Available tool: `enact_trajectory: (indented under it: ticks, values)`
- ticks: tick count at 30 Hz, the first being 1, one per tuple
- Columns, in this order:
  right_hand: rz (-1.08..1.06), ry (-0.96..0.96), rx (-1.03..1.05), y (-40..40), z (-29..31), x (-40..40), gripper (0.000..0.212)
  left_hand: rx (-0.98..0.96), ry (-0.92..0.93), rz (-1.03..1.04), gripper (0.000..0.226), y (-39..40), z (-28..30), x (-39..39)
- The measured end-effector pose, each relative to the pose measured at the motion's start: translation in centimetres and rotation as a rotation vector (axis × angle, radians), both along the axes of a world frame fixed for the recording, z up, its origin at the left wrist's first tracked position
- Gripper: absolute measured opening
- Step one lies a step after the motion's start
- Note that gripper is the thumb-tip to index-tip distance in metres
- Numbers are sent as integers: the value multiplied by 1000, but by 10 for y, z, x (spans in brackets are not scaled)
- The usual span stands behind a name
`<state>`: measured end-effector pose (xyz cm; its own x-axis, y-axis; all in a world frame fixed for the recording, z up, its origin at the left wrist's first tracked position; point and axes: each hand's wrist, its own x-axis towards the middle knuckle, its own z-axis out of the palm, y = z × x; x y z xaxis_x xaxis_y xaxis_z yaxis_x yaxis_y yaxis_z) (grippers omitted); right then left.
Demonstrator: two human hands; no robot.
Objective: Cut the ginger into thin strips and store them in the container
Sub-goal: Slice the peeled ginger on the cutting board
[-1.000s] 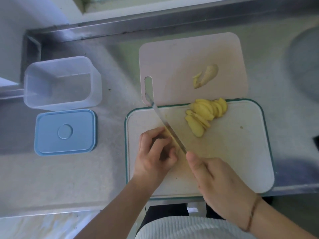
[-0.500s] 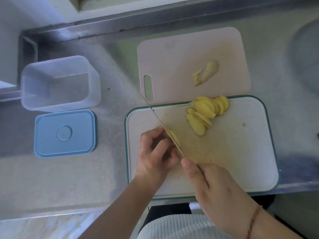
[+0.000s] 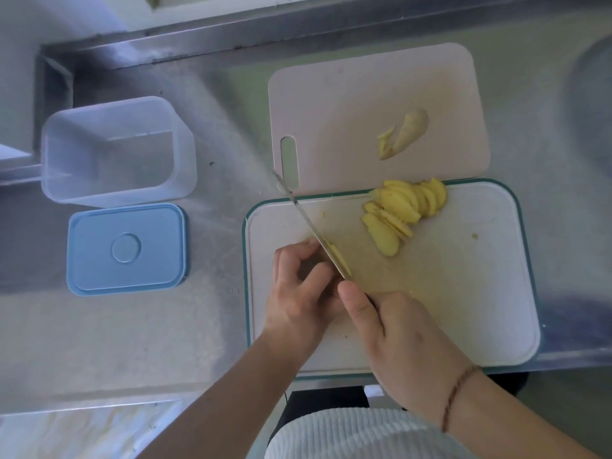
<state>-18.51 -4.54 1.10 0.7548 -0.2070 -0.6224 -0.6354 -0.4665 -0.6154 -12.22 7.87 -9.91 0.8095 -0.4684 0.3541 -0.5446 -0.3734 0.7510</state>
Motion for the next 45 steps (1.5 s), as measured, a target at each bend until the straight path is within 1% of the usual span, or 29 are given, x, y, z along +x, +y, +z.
enact_trajectory:
  ticks: [2, 3, 5, 7, 9, 12, 13, 15, 17, 19, 22, 24, 25, 27, 29, 30, 31, 32, 34, 35, 37, 39, 42, 43, 45]
  values:
    - [6, 19, 30, -1, 5, -12, 62, 21, 24, 0, 15, 2, -3, 0]
    - [14, 37, 46, -2, 9, -17, 60, 32, 33, 8, 14, 2, -4, -1]
    - [8, 51, 68, -7, 10, -16, 59, 42, 39, 3, 25, 2, -7, -1]
    - [-7, 25, 75, -11, 3, 4, 62, 33, 16, 0, 22, 2, -7, 0]
    - [-17, -22, 86, -9, -5, 26, 63, 18, -16, -11, 13, 3, -6, -1]
    - [9, -54, 40, -2, -10, 23, 72, 13, -6, 7, 30, 1, -4, 1]
    - [15, -56, 15, -1, -9, 13, 72, 16, 9, 13, 31, 1, -4, 1]
    - [2, -31, 9, 0, -3, -8, 67, 29, 24, 12, 22, 2, -6, 1]
    - [-8, 8, 30, -2, 0, -16, 62, 34, 17, 22, 22, 2, -8, 1]
    - [14, 27, 22, -2, -1, -9, 62, 31, 10, 5, 18, 1, -6, 0]
    - [30, -11, 15, 3, -9, 14, 68, -4, -5, -14, 28, 1, -3, 1]
    - [9, -35, 32, 5, -13, 21, 68, 6, -10, 6, 30, 0, -2, 2]
    - [7, -36, 31, 4, -13, 17, 69, 6, 4, 14, 30, 0, -3, 2]
    - [4, 0, 33, 1, -11, -7, 73, 12, 11, 25, 21, 0, -5, 2]
    - [-73, 84, 83, -3, -6, -36, 85, 23, 1, 19, 18, 1, -8, 2]
    - [-79, 115, 100, -5, -3, -43, 93, 26, -10, 7, 17, 1, -8, 3]
    - [-58, 102, 94, -7, -6, -43, 98, 28, -22, -3, 16, 1, -9, 2]
    - [-31, 62, 101, -8, -9, -35, 96, 31, -31, -6, 16, 1, -8, 2]
    - [-10, -26, 105, -6, -16, -5, 77, 29, -33, -9, 17, 2, -7, 2]
    - [-20, -43, 107, -5, -18, 11, 72, 26, -31, -7, 19, 2, -6, 2]
    - [-38, -64, 108, -4, -20, 28, 69, 29, -18, 2, 22, 3, -5, 2]
    - [-61, -26, 117, -7, -16, 9, 69, 27, -13, 7, 21, 2, -6, 2]
    - [-100, 87, 131, -10, -7, -41, 85, 17, -33, 4, 19, 1, -9, 3]
    - [-89, 117, 134, -11, -6, -48, 87, 16, -39, -1, 17, 1, -9, 3]
    - [-42, 104, 150, -12, -10, -38, 80, 23, -40, -6, 16, 1, -8, 3]
